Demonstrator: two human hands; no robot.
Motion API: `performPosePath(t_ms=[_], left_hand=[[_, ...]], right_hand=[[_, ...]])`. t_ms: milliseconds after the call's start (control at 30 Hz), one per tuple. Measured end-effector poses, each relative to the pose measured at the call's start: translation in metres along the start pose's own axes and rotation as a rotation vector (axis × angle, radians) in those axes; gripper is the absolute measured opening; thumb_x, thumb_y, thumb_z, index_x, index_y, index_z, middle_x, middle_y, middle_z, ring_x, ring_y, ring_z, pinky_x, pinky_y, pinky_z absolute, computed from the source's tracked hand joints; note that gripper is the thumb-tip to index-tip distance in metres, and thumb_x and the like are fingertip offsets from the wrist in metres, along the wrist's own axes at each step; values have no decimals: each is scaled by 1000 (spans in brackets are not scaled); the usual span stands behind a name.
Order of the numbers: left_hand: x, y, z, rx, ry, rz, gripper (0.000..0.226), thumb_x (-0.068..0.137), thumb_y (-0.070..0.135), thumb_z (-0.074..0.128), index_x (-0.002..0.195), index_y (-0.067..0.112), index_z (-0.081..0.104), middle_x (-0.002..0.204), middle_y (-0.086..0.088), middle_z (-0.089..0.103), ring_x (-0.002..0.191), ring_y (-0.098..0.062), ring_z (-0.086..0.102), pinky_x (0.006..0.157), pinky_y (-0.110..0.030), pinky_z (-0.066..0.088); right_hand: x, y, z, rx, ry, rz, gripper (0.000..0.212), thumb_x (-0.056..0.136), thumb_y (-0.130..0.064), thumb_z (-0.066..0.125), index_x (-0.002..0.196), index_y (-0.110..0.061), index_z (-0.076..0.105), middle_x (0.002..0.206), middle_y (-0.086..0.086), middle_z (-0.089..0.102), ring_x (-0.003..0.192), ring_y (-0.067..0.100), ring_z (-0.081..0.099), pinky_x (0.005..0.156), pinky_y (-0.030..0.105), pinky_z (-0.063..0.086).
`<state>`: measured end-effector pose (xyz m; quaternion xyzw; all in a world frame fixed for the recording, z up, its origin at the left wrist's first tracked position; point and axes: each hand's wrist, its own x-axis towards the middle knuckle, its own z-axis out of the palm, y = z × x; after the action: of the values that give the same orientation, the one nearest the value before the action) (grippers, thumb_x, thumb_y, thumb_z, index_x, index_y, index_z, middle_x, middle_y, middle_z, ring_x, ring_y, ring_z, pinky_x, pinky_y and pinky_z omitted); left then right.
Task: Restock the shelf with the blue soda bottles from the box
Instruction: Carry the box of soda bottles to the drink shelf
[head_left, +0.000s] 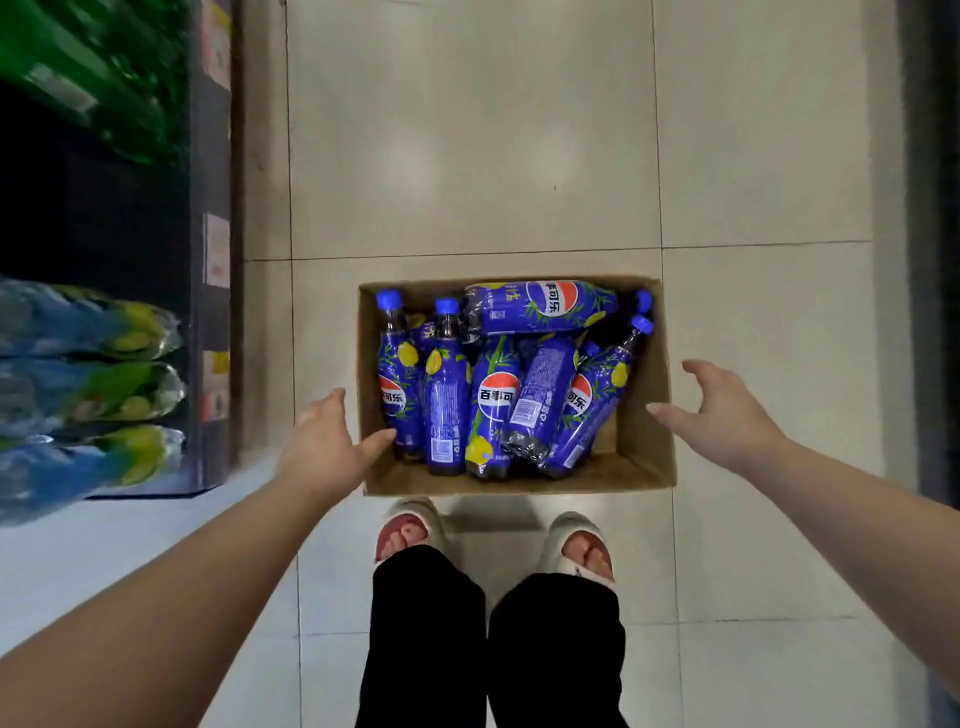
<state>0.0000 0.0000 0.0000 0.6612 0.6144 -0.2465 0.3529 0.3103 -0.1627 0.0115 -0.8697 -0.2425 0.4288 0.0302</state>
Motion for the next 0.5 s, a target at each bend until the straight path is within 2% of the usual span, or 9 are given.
performPosePath(t_ms=[100,267,400,500], left_hand=[[28,-9,20,9,102,-22,89,78,46,65,144,7,20,147,-18,33,133,-34,33,106,-45,33],[64,-22,51,-66,137,-48,100,73,40,73,146,8,13,148,-19,29,135,-36,30,109,-49,31],[85,-31,68,-268,146,-85,102,73,30,75,147,21,6,143,-17,40,124,-39,45,99,-54,42],[91,-31,75,-399,173,-138,97,76,24,73,147,26,6,136,-17,48,117,-38,52,95,-50,46]], right_hand=[[29,13,23,44,59,44,77,82,-30,67,143,-7,27,147,19,33,135,31,34,108,37,30],[67,31,57,133,106,110,82,80,-28,70,144,-8,22,144,20,38,130,35,41,105,41,36],[89,43,76,192,164,145,73,79,-27,70,138,-9,32,135,17,51,121,35,50,101,44,43],[100,47,81,246,212,161,56,80,-25,69,127,-10,44,126,16,57,115,35,53,97,45,46]])
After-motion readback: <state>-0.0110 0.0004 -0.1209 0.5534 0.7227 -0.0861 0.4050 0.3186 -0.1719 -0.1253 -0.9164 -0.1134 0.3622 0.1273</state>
